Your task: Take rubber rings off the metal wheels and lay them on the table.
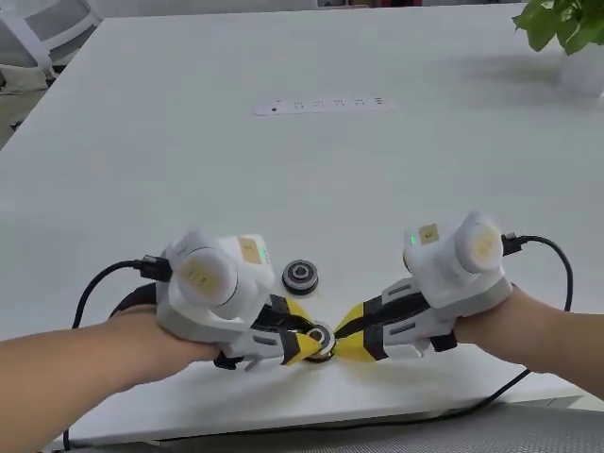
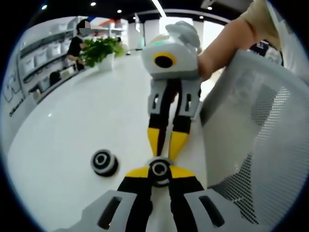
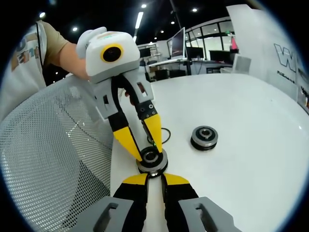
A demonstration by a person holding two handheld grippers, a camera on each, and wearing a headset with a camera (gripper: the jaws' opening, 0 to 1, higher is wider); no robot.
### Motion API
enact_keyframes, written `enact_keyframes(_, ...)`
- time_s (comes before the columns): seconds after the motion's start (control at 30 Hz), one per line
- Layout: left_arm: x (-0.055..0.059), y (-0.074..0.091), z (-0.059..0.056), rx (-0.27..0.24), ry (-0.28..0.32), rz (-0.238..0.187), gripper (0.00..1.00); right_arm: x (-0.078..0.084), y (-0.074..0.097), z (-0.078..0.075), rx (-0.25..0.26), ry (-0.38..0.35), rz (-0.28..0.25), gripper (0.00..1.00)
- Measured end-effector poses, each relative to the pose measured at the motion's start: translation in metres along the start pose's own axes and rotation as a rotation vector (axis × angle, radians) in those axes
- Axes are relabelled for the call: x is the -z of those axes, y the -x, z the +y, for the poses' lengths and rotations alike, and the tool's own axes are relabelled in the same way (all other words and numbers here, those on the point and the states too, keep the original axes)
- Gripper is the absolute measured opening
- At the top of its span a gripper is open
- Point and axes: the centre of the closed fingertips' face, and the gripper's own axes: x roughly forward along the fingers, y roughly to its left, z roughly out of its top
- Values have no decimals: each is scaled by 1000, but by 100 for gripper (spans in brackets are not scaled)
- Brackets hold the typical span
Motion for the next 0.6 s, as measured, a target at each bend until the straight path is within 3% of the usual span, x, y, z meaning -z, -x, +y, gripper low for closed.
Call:
enact_keyframes(0.33,0,-1,-1,-20,-6,0,14,1,0,0,11,-4,14,4)
enact_keyframes(0.5,0,-1,-1,-36,-19,-2,14,1,0,-1,14,-36,23,2)
enact_keyframes(0.6,-2,-3,0,-43,-29,10,13,1,0,-2,14,-92,19,0)
